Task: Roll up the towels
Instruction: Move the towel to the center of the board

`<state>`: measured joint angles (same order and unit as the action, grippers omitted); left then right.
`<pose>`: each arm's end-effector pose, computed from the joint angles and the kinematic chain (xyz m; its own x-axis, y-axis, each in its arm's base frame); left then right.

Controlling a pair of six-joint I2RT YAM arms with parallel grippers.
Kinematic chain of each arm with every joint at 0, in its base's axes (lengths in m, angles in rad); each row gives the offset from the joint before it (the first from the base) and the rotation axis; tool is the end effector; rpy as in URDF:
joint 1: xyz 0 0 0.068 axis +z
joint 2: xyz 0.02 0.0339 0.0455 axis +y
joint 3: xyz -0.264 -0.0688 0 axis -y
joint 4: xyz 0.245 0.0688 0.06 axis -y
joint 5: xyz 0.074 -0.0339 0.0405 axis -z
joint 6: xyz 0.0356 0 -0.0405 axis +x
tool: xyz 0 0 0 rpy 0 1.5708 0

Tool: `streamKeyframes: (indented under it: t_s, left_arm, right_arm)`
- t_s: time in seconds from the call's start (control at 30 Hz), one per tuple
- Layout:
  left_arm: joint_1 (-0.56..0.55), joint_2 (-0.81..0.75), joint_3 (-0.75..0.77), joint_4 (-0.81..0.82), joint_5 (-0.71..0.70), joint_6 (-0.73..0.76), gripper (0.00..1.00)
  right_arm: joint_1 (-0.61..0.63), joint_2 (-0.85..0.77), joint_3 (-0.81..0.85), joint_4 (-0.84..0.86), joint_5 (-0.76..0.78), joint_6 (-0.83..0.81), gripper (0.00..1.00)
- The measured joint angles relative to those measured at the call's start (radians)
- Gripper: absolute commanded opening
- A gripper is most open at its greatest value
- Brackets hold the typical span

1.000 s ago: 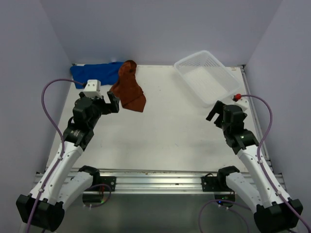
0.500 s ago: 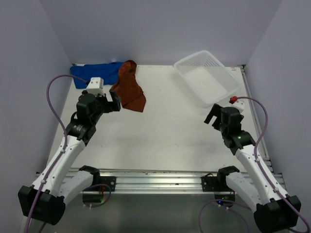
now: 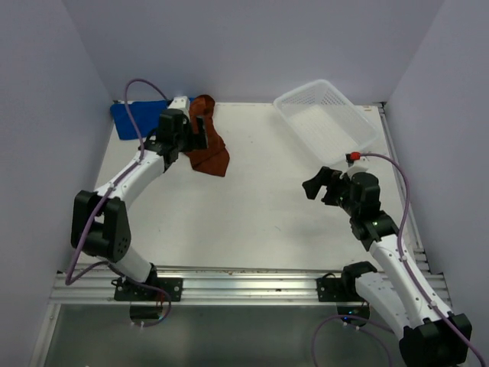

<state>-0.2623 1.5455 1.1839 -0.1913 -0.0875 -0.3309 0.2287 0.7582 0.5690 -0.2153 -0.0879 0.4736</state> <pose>0.3455 -0.0895 0.2894 -0.5403 -0.1901 -0.8197 0.0116 0.9724 -0.2331 0.1754 0.0440 0.2648 -0.4800 0.3548 -0.8024 -0.0961 0.8878 0.4500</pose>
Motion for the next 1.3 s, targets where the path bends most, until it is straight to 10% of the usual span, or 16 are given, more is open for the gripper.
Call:
streamKeyframes:
  t_s: [0.63,0.97,1.3]
  left_arm:
    - [-0.026,0.532,0.282,-0.007,-0.013,0.002,0.77]
    - [-0.068,0.539,0.211,0.032,-0.068,0.008,0.03]
    - [-0.168,0.324,-0.130,0.187,-0.070,-0.064,0.00]
  right_arm:
    - [0.000,0.049,-0.009,0.019,-0.034,0.004,0.99]
    - [0.000,0.053,-0.020,0.021,-0.029,0.005,0.99]
    - [0.000,0.092,-0.020,0.020,-0.035,0.003,0.98]
